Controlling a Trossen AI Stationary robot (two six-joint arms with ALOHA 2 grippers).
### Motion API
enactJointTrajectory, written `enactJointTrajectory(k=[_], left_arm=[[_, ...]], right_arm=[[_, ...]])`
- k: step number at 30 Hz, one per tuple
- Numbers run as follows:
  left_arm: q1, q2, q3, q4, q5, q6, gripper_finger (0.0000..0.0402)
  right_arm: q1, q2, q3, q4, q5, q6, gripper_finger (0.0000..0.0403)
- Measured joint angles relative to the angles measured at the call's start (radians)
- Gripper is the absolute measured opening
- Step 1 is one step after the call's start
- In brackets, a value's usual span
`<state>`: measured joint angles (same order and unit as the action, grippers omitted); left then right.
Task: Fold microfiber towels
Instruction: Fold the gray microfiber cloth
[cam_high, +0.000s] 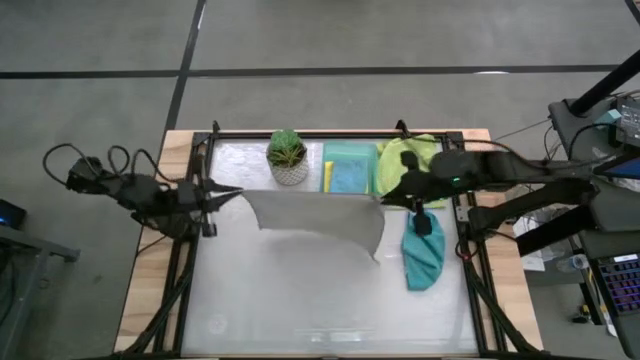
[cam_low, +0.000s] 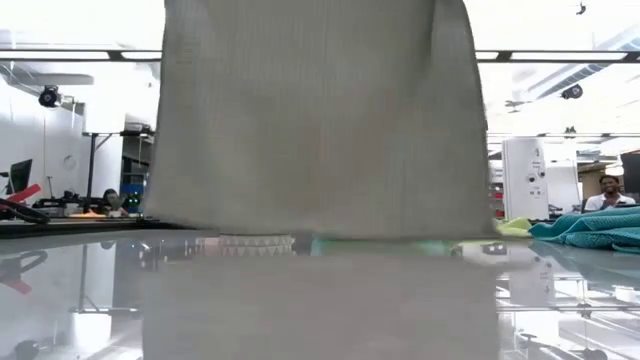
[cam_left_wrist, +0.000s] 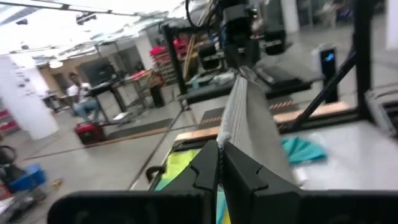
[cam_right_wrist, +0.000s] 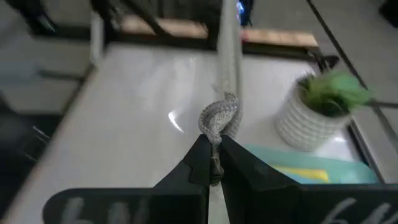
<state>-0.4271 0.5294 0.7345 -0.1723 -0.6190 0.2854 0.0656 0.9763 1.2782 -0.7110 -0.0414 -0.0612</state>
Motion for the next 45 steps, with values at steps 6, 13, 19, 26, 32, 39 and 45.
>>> enactJointTrajectory(k=[6, 13, 19, 26, 32, 39, 45], left_arm=[[-0.019, -0.032, -0.064, -0.002, 0.235, -0.122, 0.0], [-0.041, 0.046, -0.133, 0.006, 0.277, -0.367, 0.0], [-0.127, 0.158, -0.162, 0.01, 0.362, -0.652, 0.0], [-0.192, 0.383, -0.163, 0.04, 0.443, -0.856, 0.0], [-0.169, 0.556, -0.163, 0.039, 0.415, -0.856, 0.0], [-0.084, 0.671, -0.168, 0.025, 0.363, -0.821, 0.0], [0.012, 0.678, -0.169, -0.07, 0.329, -0.752, 0.0]], right_arm=[[0.081, -0.024, -0.017, -0.007, -0.063, 0.107, 0.0013], [0.217, 0.05, -0.127, 0.027, -0.072, 0.237, 0.0013], [0.291, 0.133, -0.264, 0.257, -0.221, 0.401, 0.0013], [0.284, 0.266, -0.418, 0.597, -0.48, 0.533, 0.0013], [0.218, 0.356, -0.478, 0.59, -0.49, 0.599, 0.0013], [0.127, 0.434, -0.501, 0.512, -0.454, 0.645, 0.0013], [0.075, 0.423, -0.501, 0.377, -0.427, 0.64, 0.0013]])
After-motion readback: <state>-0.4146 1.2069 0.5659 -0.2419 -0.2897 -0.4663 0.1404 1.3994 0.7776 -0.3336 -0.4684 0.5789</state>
